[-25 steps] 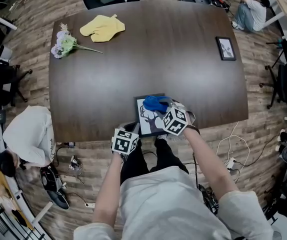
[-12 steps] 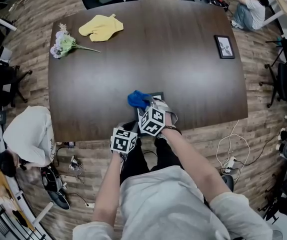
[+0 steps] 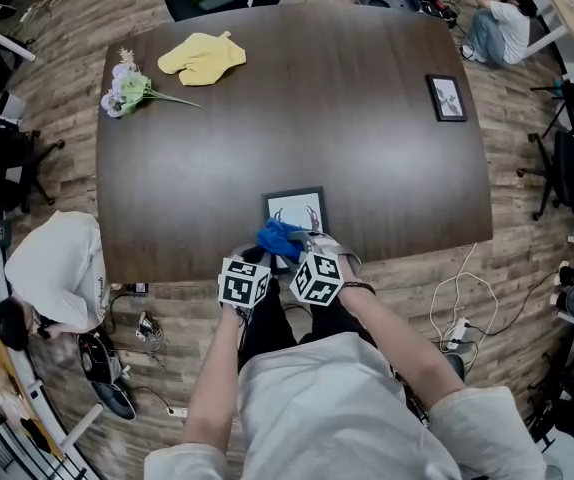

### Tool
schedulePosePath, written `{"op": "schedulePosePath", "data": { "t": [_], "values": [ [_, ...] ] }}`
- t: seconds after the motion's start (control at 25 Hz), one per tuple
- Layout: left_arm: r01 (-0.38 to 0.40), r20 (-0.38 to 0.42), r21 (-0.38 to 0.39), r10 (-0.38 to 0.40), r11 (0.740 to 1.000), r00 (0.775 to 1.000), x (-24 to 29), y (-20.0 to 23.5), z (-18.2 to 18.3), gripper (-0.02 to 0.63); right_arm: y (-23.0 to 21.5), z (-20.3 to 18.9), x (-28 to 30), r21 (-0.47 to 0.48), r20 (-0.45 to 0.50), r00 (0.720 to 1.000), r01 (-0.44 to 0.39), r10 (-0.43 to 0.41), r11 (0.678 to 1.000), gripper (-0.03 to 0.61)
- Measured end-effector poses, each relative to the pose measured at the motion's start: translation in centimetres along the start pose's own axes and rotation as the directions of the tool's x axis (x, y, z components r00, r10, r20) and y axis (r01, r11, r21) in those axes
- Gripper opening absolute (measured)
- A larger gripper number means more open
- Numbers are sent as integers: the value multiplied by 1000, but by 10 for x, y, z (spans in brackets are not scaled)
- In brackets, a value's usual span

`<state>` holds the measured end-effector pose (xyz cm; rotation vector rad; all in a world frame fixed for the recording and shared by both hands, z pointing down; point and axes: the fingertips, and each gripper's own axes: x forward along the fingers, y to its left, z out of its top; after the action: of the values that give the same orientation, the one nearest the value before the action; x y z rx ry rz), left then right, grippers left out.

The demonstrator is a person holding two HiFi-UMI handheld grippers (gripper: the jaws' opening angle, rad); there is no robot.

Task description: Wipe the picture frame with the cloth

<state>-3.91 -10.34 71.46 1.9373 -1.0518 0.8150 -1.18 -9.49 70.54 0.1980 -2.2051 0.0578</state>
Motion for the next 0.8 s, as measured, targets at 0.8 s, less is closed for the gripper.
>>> {"op": "schedulePosePath", "data": {
  "t": [0.8],
  "values": [
    [-135, 67, -111, 142, 985, 988, -1, 3, 0, 54, 7, -70, -60, 6, 51, 999, 2, -2, 1000, 83]
  ]
}}
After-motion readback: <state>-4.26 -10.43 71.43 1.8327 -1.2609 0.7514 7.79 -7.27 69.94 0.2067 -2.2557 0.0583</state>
